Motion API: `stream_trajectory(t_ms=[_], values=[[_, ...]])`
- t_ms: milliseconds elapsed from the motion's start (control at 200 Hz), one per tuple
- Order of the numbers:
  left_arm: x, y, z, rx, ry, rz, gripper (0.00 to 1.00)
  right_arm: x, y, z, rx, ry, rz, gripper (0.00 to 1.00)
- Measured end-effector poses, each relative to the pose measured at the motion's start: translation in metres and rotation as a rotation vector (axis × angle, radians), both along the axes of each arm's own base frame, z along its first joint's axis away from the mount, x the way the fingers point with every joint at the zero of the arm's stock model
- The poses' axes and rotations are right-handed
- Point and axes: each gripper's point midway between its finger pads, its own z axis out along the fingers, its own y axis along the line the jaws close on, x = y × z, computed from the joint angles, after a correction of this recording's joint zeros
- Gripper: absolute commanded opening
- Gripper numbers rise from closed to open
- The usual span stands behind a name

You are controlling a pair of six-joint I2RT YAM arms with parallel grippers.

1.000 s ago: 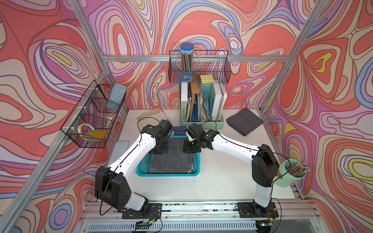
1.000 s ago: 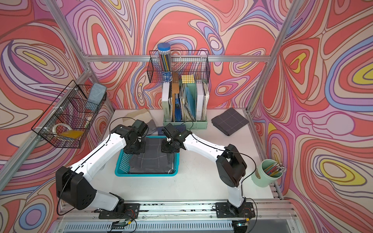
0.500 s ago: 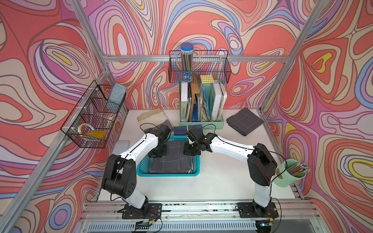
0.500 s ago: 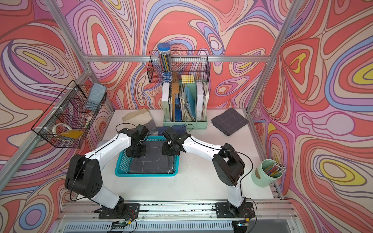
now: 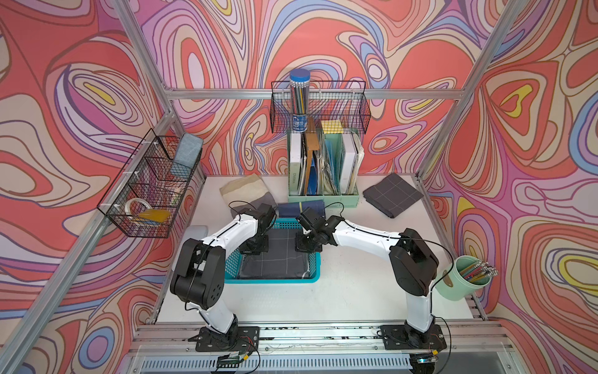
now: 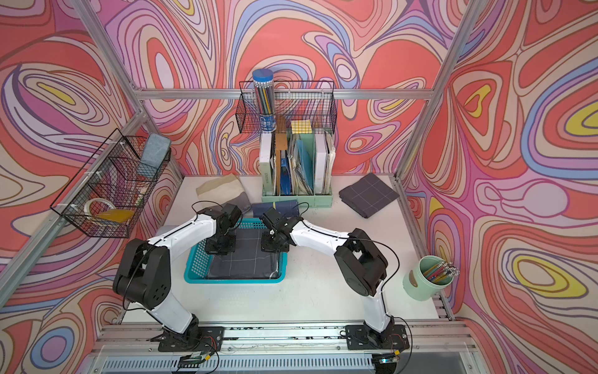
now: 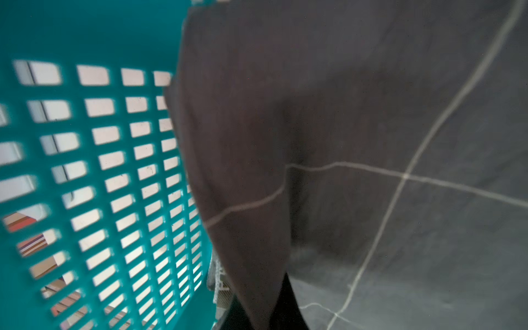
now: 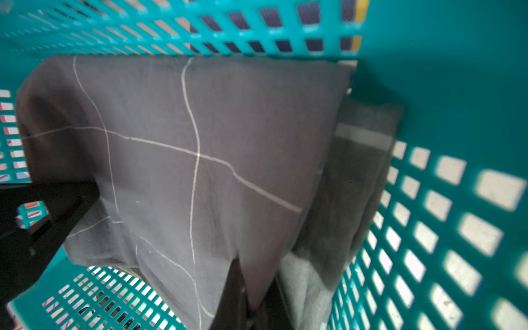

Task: Put the folded pillowcase in the basket
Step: Place the pillowcase in the basket, then move the pillowcase to the center of the board.

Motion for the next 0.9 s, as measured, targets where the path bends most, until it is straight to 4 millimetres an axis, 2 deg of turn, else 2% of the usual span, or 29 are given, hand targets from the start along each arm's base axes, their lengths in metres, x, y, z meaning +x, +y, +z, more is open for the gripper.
stream_trajectory(t_ms=[40,85,150,230,355,511,606,691,771,826,851,871,901], values=[[0.000,0.001,-0.001,0.007,0.003,0.001,0.22,0.000,0.000,0.000,0.000,-0.001,0.000,0.13],[0.000,0.002,-0.001,0.014,0.005,0.000,0.30,0.000,0.000,0.000,-0.004,-0.003,0.000,0.15],[0.000,0.006,0.001,0.035,0.006,0.000,0.58,0.000,-0.002,-0.001,-0.015,-0.002,-0.002,0.17],[0.000,0.009,0.004,0.055,0.002,0.000,0.84,-0.001,-0.006,-0.003,-0.035,-0.001,-0.003,0.22],[0.002,0.011,0.012,0.066,-0.015,0.000,0.96,-0.001,-0.008,-0.004,-0.048,-0.005,-0.006,0.26],[0.008,0.012,0.029,0.066,-0.063,-0.013,0.97,-0.001,-0.011,-0.002,-0.062,-0.015,-0.001,0.31],[0.011,0.012,0.042,0.059,-0.098,-0.017,0.95,-0.002,-0.014,0.006,-0.069,-0.024,0.000,0.32],[0.014,0.010,0.057,0.045,-0.137,-0.018,0.93,-0.001,-0.015,0.024,-0.059,-0.051,-0.004,0.32],[0.016,0.008,0.074,0.021,-0.185,-0.017,0.87,0.000,-0.017,0.051,-0.035,-0.095,-0.010,0.32],[0.018,0.004,0.090,-0.005,-0.233,-0.022,0.78,0.003,-0.021,0.076,-0.019,-0.143,-0.018,0.25],[0.019,0.002,0.098,-0.017,-0.256,-0.024,0.73,0.004,-0.024,0.086,-0.015,-0.165,-0.025,0.13],[0.019,0.001,0.102,-0.026,-0.270,-0.026,0.67,0.005,-0.027,0.095,-0.011,-0.182,-0.033,0.00],[0.019,-0.004,0.112,-0.048,-0.298,-0.034,0.51,0.008,-0.033,0.109,-0.009,-0.217,-0.041,0.00]])
